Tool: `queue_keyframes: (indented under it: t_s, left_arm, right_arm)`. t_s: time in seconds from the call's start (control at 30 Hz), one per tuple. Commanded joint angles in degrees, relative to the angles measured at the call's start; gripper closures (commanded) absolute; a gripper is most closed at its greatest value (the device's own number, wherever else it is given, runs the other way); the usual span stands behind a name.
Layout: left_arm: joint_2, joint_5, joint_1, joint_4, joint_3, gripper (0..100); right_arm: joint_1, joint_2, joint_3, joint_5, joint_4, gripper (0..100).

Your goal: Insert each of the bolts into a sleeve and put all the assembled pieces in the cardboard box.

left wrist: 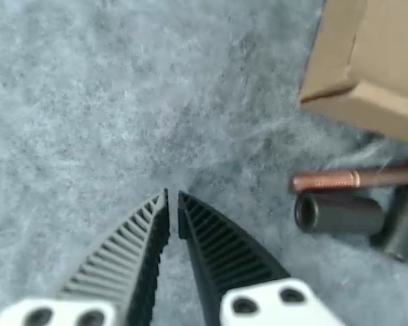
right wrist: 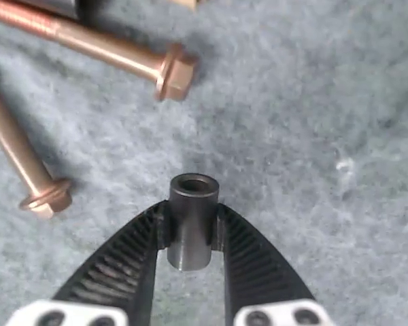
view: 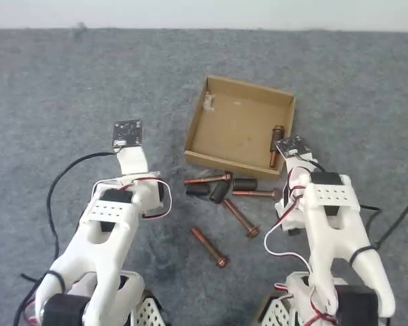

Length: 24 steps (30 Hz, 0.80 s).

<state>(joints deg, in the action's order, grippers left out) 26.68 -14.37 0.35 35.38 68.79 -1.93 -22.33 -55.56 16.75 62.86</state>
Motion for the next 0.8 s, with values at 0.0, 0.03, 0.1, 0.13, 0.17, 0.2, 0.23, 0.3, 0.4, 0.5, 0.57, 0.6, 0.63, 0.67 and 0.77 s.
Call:
queue_keyframes:
  t_s: [0.0,0.03,0.1,0.13,0.17,0.2,0.23,0.3,0.4,0.5,0.57,0.6,0.63,0.67,0.77]
  left_arm:
    - [0.4,3.7,2.1,5.1,-4.0,98]
    - [0.4,4.7,2.7,5.9,-4.2,98]
    - [0.4,6.7,3.7,6.6,-4.4,98]
    - [0.4,7.7,4.0,7.1,-4.6,98]
    - [0.4,8.7,4.0,8.1,-5.0,98]
    - [0.4,9.9,4.0,9.3,-5.8,98]
    - [0.4,12.3,3.8,11.3,-6.7,98]
    - [0.5,20.7,3.4,14.2,-9.6,98]
    - [0.5,32.3,4.8,18.2,-12.4,98]
    - [0.5,34.5,8.9,20.0,-13.1,98]
    - [0.5,40.1,12.5,21.5,-13.1,98]
    - [0.5,43.2,14.2,22.4,-13.1,98]
    - [0.4,46.2,15.9,23.5,-13.0,98]
    - [0.4,49.1,17.6,24.4,-12.7,98]
    - [0.4,54.8,20.7,27.3,-12.6,98]
  right_arm:
    - [0.9,-2.2,0.3,1.2,-1.4,99.1]
    - [1.0,-2.2,0.0,1.4,-1.5,99.1]
    - [1.2,-2.2,-0.4,1.5,-2.2,99.1]
    - [1.5,-2.2,-0.9,1.6,-2.7,99.1]
    - [2.1,-2.2,-1.2,1.6,-3.2,99.1]
    - [2.9,-2.2,-1.6,1.6,-3.8,99.1]
    - [3.6,-2.2,-1.8,1.6,-4.4,99.1]
    - [4.7,-2.2,-1.8,1.6,-4.6,99.1]
    - [4.6,-2.2,-1.9,1.6,-5.6,99.1]
    - [5.0,-1.2,-2.0,1.6,-6.7,99.1]
    - [5.0,0.6,-1.1,1.6,-6.7,99.1]
    - [5.1,1.5,-0.4,1.6,-6.5,99.1]
    - [5.6,2.5,0.4,1.7,-6.3,99.1]
    - [6.5,3.4,1.1,1.8,-6.2,99.1]
    - [9.2,5.3,3.1,4.0,-5.1,99.1]
